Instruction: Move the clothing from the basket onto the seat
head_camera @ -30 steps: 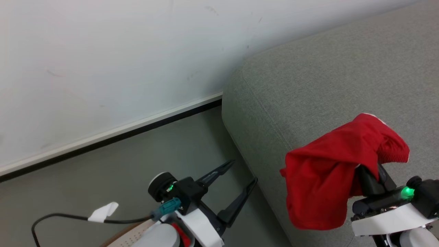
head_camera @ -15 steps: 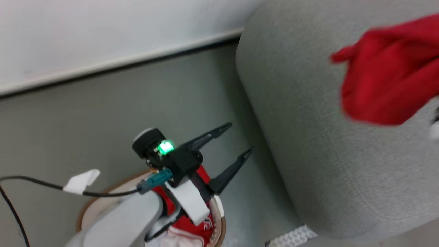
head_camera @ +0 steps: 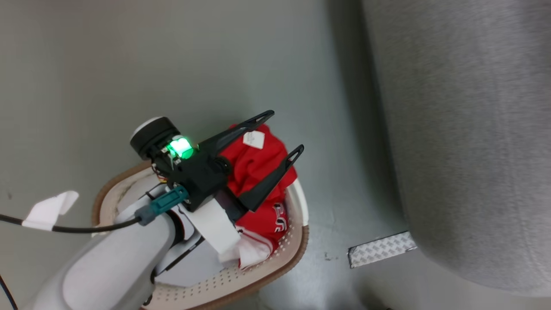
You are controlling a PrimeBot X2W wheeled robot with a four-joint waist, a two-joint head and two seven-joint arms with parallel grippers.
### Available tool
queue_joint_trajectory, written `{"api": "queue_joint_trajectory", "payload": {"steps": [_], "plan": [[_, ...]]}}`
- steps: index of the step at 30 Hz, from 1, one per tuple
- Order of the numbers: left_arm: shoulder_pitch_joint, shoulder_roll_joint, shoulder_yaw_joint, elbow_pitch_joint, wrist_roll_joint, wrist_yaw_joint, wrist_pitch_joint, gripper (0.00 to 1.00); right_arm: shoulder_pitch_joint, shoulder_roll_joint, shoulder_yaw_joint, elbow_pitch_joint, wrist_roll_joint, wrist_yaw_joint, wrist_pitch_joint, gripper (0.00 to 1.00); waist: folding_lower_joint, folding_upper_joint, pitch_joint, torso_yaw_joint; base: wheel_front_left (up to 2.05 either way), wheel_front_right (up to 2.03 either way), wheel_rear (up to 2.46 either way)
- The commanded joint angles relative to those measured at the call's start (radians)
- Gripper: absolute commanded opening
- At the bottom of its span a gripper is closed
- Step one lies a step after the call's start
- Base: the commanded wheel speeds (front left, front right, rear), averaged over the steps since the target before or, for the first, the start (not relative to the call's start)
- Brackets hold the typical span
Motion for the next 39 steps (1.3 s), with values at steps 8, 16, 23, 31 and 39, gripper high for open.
{"api": "queue_joint_trajectory", "payload": {"steps": [8, 16, 23, 31, 39], "plan": [[0.0, 0.019, 0.007, 0.01, 0.002, 0.007, -0.024, 1.0, -0.117, -0.017, 0.037, 0.3, -0.081, -0.002, 0.255, 0.0, -0.0003, 0.0, 0.07, 0.074, 0.0, 0.0, 0.0], [0.023, 0.002, 0.005, 0.045, -0.02, 0.019, -0.038, 1.0, -0.112, -0.027, 0.086, 0.388, -0.121, -0.002, 0.433, 1.0, -0.0003, 0.0, 0.003, 0.074, 0.0, 0.0, 0.0], [0.059, -0.021, -0.006, 0.097, -0.047, 0.03, -0.063, 1.0, -0.059, -0.048, 0.161, 0.372, -0.147, -0.002, 0.509, 1.0, -0.0003, 0.0, -0.121, 0.056, 0.0, 0.0, 0.0], [0.127, -0.077, -0.002, 0.173, -0.094, 0.06, -0.117, 1.0, 0.08, -0.149, 0.226, 0.245, -0.114, -0.002, 0.551, 1.0, -0.0003, 0.0, -0.348, 0.085, 0.0, 0.0, 0.0], [0.217, -0.119, 0.053, 0.225, -0.156, 0.117, -0.151, 1.0, 0.217, -0.224, 0.308, 0.004, -0.065, -0.002, 0.523, 1.0, -0.0003, 0.0, -0.561, 0.121, 0.0, 0.0, 0.0]]}}
